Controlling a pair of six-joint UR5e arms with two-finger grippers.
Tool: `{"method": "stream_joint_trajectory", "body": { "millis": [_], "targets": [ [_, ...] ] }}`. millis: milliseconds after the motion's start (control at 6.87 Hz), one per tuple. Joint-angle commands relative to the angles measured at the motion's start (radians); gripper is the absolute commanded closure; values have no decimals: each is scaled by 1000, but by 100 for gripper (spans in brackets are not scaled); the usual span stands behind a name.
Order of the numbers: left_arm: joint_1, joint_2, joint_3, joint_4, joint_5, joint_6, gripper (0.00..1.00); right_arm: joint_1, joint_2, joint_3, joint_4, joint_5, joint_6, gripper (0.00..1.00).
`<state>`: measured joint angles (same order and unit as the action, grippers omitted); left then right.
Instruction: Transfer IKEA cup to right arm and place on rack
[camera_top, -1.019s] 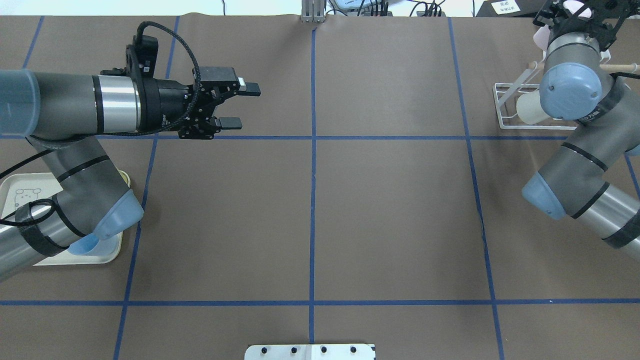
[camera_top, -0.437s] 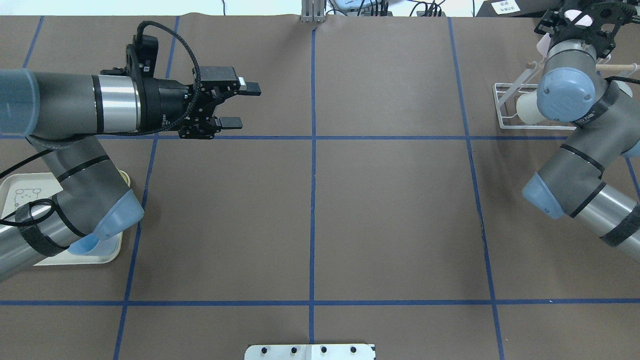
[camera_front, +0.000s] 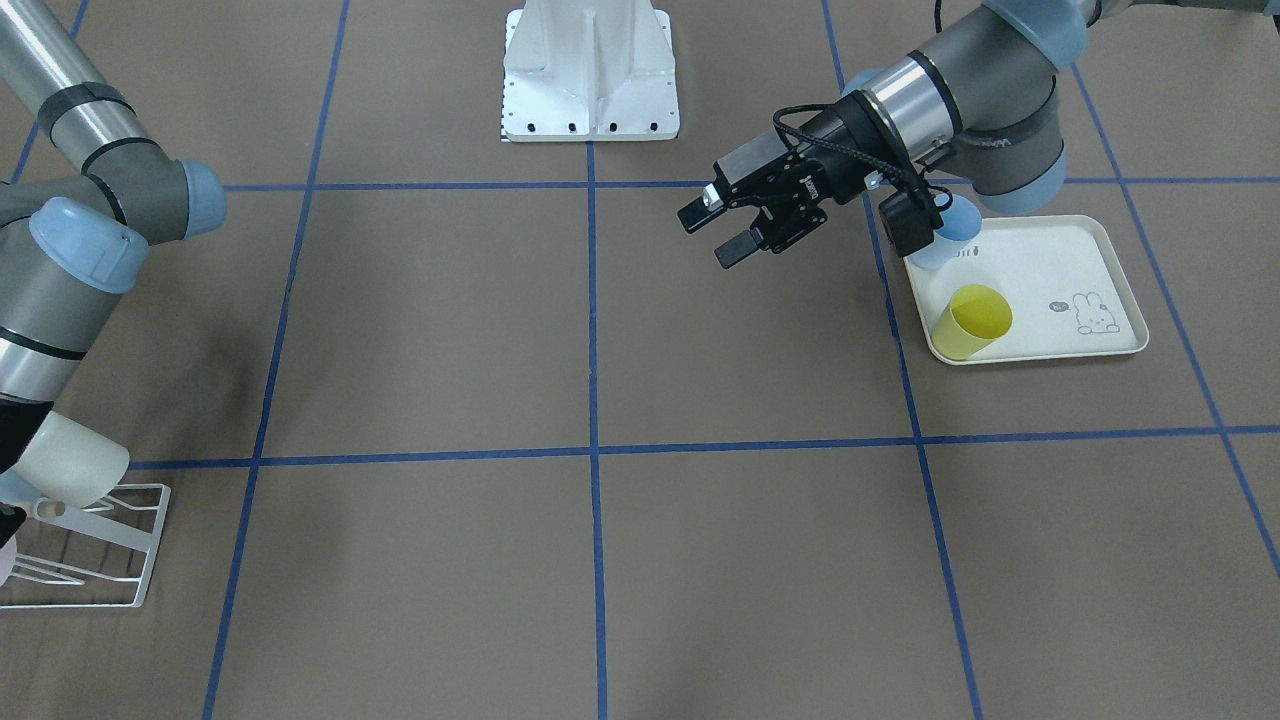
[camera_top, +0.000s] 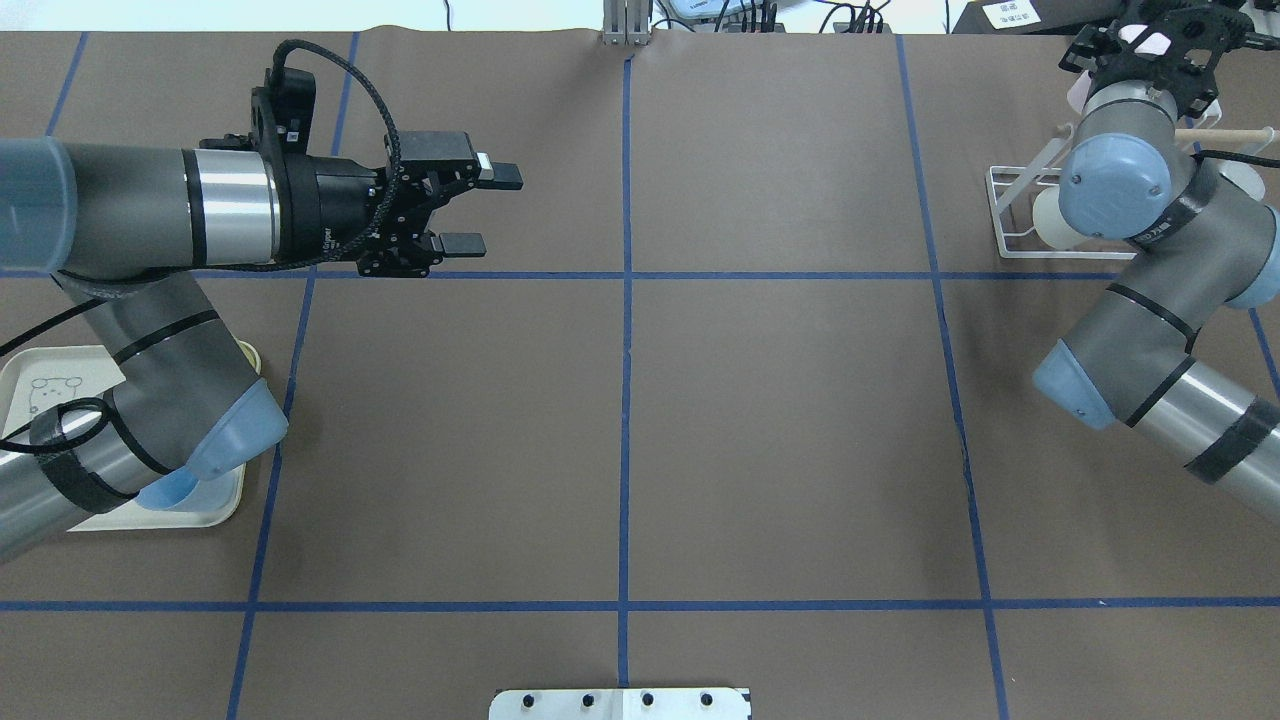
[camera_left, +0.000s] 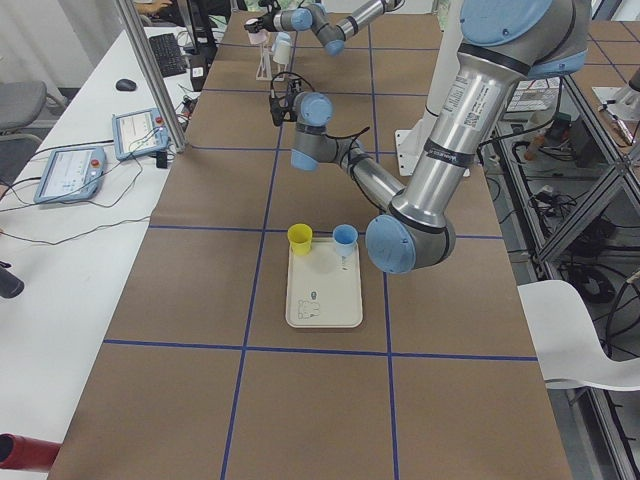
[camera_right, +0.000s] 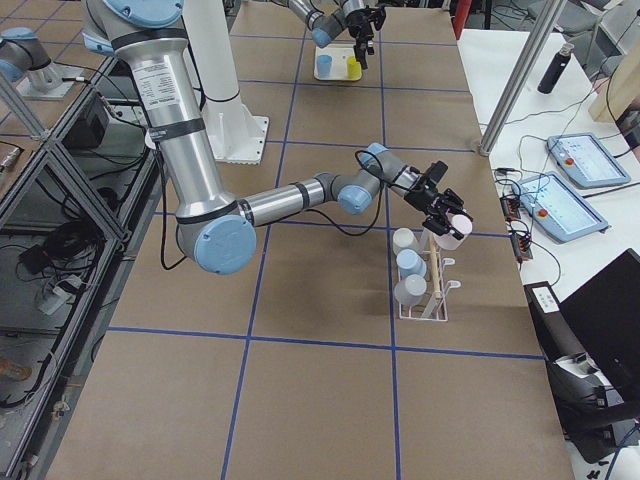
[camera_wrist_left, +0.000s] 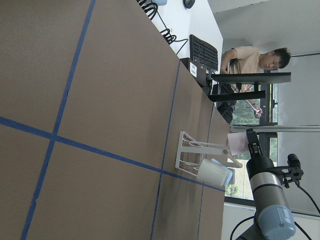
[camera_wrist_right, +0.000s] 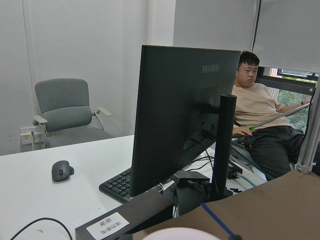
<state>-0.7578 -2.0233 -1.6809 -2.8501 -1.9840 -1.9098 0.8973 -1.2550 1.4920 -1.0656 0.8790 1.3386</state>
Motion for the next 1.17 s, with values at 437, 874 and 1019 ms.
{"method": "stream_joint_trajectory", "body": {
  "millis": [437,874,1019],
  "targets": [
    [-2,0,-6,0,1,-2,0,-6,5,-33,0,-25,7,87],
    [-3,2,-8,0,1,-2,0,-29,5,-54,1,-29,10,67],
    [-3,2,-8,0,1,-2,0,-34,5,-68,0,-44,13,54]
  ]
}}
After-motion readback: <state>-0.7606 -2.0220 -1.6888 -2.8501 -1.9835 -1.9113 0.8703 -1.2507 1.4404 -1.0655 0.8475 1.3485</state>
